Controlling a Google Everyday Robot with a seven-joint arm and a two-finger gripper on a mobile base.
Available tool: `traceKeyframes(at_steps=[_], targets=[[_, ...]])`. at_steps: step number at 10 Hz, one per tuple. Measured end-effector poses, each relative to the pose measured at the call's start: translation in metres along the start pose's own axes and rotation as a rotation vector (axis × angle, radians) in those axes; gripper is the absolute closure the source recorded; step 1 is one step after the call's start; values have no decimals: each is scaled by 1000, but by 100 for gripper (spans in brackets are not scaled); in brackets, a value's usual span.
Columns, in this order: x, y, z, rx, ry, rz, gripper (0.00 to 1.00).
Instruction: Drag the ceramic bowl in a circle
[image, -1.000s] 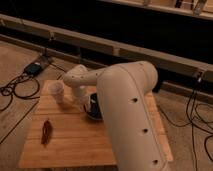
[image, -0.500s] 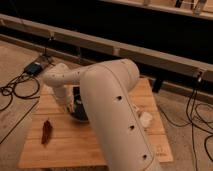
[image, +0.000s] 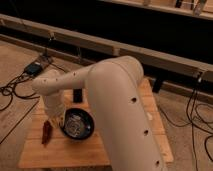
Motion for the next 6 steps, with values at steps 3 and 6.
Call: traceKeyframes(at_steps=[3, 6], targets=[[43, -35, -1, 8, 61, 123, 100], [68, -94, -1, 44, 101, 250, 100]])
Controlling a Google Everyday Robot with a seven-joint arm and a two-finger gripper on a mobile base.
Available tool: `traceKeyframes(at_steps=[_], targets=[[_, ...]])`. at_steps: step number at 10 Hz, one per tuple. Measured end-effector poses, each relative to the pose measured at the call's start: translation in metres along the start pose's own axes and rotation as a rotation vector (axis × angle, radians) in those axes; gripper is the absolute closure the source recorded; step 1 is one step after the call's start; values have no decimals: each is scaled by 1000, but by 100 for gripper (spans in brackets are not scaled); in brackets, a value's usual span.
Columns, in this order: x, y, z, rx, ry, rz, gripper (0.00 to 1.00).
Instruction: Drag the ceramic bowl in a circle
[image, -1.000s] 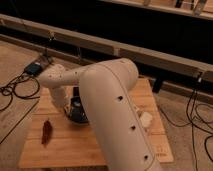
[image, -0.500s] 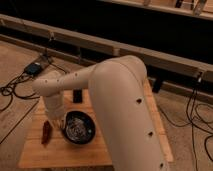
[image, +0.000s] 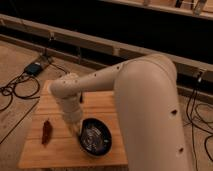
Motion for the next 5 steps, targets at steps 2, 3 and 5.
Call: traceKeyframes(at_steps=[2, 3, 5], targets=[[-9, -46, 1, 27, 12, 79, 100], [-19, -63, 0, 41, 9, 98, 100], [-50, -87, -4, 70, -13, 117, 100]])
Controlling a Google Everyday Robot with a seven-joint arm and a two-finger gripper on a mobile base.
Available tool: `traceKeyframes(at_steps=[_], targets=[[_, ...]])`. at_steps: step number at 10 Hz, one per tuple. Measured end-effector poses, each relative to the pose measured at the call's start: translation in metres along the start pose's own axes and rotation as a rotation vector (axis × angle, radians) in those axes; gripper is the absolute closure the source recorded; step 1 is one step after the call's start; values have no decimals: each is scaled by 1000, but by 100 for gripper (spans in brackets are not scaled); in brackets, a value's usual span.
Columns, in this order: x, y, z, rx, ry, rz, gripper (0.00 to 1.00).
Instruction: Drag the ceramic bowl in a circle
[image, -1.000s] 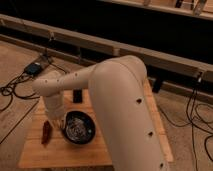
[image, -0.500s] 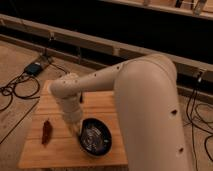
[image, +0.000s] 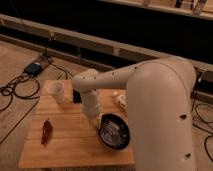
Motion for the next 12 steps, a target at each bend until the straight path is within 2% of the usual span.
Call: traceKeyframes(at_steps=[1, 4, 7, 10, 12], targets=[[-23, -4, -2, 10, -22, -3, 100], [-70, 1, -8, 26, -73, -31, 100], [-103, 24, -20, 26, -120, -77, 100], [-110, 82, -38, 2, -169, -180, 100], [-97, 132, -47, -44, -192, -249, 100]])
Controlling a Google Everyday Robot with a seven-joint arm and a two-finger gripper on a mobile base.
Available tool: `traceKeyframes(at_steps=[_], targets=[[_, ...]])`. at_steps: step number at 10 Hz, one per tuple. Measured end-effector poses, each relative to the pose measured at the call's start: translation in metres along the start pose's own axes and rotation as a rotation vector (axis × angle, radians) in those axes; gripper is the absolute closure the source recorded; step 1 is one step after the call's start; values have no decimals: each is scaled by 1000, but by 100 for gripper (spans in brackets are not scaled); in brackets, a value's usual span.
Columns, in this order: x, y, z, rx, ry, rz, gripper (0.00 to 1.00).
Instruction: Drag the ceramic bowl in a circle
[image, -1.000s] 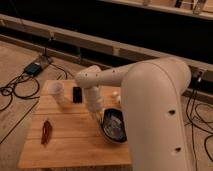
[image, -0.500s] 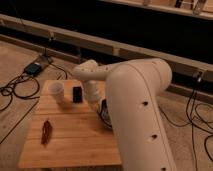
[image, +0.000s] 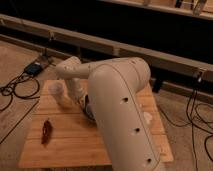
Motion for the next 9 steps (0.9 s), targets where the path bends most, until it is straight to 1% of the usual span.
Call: traceKeyframes(at_steps=[1, 2, 3, 5, 6, 7, 9], targets=[[2, 20, -2, -23, -8, -16, 100], [12, 42, -1, -49, -5, -31, 100], [29, 64, 2, -77, 10, -45, 100], [59, 86, 8, -102, 47, -62, 100], [78, 92, 12, -111, 74, -65, 100], [98, 91, 15, -115, 108, -56, 100], [128, 77, 18, -111, 158, -27, 100]])
